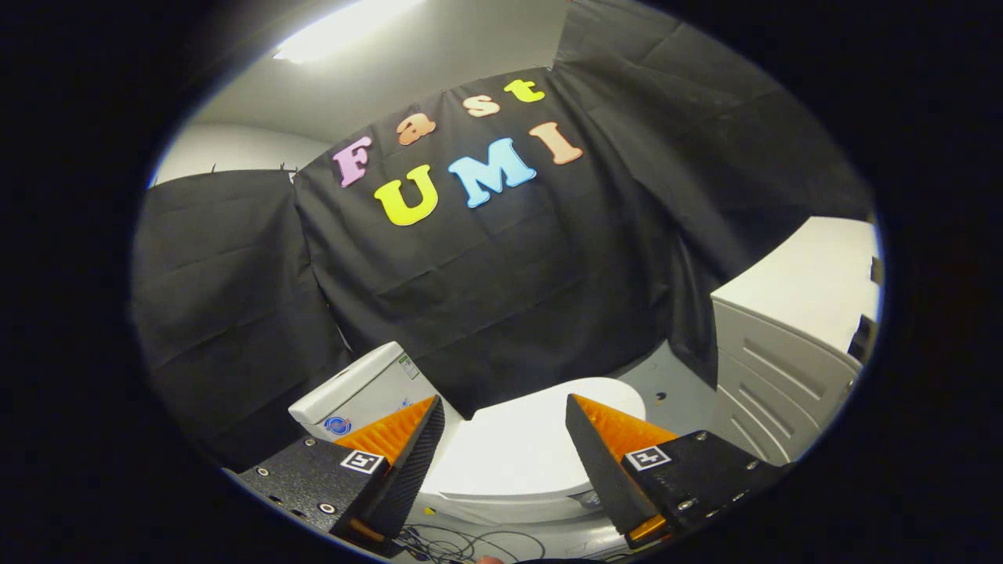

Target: Open the toilet lid.

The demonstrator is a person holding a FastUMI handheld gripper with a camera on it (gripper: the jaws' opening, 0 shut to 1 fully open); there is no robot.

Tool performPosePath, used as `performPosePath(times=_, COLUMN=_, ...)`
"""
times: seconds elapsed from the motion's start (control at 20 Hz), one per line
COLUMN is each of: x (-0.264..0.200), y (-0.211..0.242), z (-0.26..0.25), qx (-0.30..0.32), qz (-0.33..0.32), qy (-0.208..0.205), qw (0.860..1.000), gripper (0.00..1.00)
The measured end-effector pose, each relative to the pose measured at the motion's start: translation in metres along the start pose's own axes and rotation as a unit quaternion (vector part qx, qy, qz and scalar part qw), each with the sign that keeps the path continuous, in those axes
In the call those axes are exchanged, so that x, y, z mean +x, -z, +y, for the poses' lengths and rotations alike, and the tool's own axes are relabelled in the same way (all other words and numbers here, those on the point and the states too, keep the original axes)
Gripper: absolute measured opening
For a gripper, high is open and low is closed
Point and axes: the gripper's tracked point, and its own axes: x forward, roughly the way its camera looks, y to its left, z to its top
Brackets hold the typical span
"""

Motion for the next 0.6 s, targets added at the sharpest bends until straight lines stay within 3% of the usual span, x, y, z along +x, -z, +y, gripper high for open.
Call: performPosePath(times=0.6, x=0.029, y=0.084, z=-0.036, qx=0.147, qz=0.03, qy=0.037, qw=0.988, gripper=0.96)
